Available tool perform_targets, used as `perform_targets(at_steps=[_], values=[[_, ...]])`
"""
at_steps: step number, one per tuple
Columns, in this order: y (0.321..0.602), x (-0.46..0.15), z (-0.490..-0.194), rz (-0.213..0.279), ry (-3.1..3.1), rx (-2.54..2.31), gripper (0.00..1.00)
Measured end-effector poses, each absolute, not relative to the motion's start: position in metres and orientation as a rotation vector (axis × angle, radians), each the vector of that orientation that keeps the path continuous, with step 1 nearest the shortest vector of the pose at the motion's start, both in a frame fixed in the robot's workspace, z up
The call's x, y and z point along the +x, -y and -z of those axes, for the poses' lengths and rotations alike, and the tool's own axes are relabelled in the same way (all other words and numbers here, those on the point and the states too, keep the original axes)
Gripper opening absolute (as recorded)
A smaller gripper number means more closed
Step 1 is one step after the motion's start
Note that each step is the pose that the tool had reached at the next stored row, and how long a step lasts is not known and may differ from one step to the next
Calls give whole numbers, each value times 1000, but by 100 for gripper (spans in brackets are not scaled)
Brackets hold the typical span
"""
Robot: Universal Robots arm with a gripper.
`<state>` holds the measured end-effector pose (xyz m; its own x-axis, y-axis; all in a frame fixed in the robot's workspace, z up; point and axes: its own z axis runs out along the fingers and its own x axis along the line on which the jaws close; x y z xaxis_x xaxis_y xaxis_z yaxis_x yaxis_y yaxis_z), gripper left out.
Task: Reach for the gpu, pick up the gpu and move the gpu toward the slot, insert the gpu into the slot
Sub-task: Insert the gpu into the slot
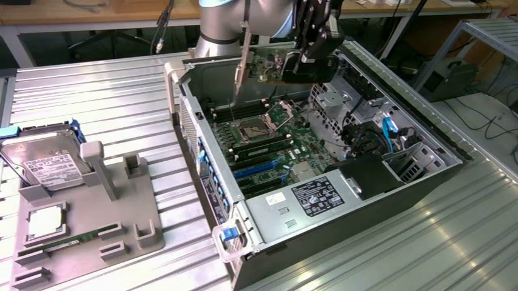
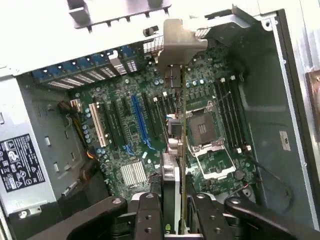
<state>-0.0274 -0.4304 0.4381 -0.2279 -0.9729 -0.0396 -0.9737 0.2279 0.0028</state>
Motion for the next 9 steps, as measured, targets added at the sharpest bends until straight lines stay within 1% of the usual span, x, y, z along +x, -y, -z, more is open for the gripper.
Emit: perform_targets(at_steps=[2,9], values=[[430,-27,-438,-43,-2350,-2043,27],[430,-27,-438,-44,-2260,-2144,27]])
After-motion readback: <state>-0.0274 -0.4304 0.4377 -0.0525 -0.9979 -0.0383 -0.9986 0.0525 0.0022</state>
